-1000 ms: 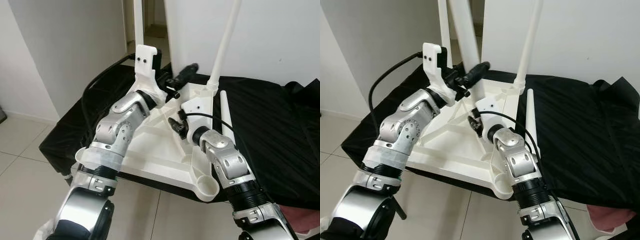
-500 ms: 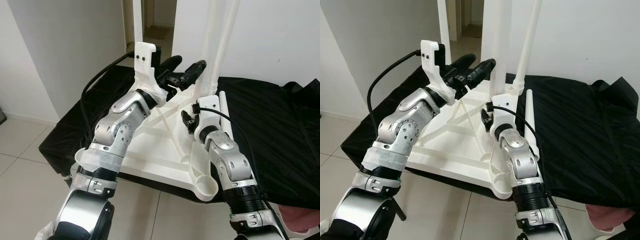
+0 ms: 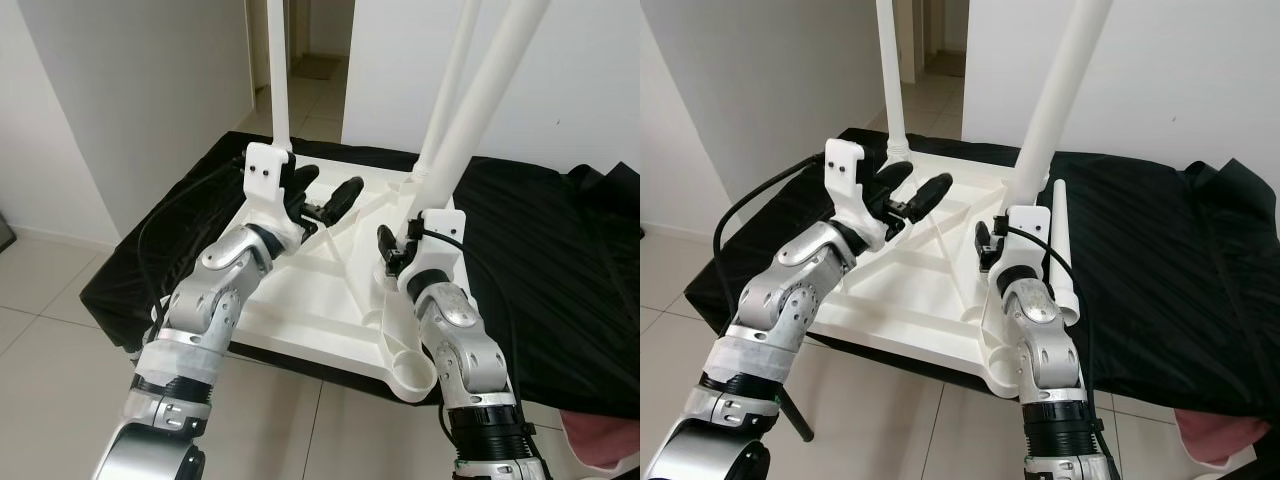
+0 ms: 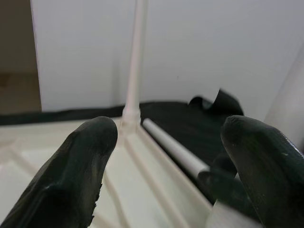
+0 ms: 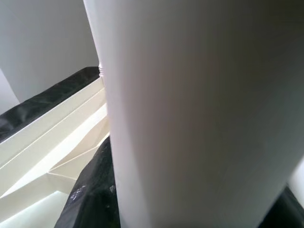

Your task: Building children table

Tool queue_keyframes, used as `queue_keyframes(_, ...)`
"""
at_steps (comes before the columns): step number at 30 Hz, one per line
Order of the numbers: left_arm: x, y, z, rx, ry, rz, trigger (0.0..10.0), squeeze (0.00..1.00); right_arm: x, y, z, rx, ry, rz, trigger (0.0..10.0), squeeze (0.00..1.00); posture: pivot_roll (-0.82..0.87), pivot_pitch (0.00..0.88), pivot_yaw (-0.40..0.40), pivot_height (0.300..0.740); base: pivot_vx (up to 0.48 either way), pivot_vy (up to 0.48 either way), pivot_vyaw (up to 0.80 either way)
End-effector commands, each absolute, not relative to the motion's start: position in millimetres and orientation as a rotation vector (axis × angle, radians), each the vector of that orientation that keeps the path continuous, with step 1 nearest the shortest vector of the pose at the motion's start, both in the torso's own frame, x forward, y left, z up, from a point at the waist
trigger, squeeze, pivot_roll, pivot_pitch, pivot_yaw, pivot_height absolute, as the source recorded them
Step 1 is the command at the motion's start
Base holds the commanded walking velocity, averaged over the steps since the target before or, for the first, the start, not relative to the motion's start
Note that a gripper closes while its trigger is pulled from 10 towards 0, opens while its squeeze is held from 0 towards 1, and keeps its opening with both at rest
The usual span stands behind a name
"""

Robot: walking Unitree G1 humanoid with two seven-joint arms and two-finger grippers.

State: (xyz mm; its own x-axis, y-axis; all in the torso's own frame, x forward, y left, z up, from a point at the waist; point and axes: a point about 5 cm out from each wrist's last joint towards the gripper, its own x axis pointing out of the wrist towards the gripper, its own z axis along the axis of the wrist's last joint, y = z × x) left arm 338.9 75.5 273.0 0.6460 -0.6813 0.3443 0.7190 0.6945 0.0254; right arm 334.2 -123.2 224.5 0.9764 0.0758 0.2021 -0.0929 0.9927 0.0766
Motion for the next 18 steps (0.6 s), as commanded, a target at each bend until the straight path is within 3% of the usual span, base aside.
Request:
queue_keyframes(1,337.3,73.6,263.0,-0.084,-0.301,-0.813,10.0,0.0,332.0,-127.9,220.6,0.092,-0.187,0.06,10.0,0.0,-0.01,0.096,0.037,0.74,0.0,0.0,0.0)
queue_keyframes(8,327.1,67.8,231.2,-0.039,-0.186,-0.877,10.0,0.0,323.7,-142.2,220.4,0.01,-0.228,-0.038,10.0,0.0,-0.05,0.113,0.046,0.74,0.0,0.0,0.0)
queue_keyframes(18,307.0,60.4,191.9,0.033,-0.087,-0.982,10.0,0.0,314.8,-144.3,213.1,0.025,-0.208,-0.025,10.0,0.0,-0.04,0.136,0.022,0.74,0.0,0.0,0.0)
